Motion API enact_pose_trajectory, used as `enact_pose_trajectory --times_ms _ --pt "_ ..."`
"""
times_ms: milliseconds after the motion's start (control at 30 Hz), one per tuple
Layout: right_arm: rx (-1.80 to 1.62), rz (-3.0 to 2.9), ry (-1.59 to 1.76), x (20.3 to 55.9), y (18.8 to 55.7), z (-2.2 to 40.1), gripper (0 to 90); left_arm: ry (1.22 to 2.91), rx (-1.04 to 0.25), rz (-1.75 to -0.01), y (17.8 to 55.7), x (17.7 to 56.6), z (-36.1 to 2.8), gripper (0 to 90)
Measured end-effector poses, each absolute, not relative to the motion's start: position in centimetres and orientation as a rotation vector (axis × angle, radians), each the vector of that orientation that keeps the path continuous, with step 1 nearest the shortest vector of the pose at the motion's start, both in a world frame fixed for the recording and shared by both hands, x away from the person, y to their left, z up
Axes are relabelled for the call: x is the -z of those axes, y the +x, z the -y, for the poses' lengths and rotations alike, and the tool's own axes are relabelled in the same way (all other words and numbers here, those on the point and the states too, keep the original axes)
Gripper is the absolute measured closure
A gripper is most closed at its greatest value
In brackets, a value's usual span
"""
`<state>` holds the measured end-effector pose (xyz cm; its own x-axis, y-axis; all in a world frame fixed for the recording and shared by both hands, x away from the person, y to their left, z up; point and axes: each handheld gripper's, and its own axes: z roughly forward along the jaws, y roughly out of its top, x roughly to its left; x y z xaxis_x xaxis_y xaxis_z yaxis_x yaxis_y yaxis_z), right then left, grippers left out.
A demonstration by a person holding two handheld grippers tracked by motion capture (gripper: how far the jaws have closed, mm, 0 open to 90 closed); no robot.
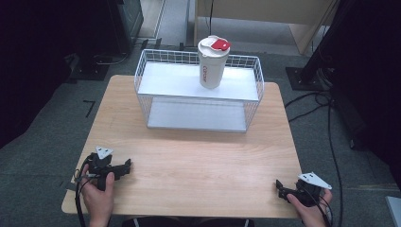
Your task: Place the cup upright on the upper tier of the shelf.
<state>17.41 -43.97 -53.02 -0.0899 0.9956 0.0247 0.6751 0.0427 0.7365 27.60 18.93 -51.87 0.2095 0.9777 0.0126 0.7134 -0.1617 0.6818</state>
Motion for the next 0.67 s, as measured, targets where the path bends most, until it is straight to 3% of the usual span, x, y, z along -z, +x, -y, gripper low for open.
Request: enact_pose_trajectory --times_ms 667 --pt "-0.824 -1.809 1.682 53.06 17.39 43.85 0.0 1.943 -0.629 -1.562 27.6 51.87 -18.93 0.0"
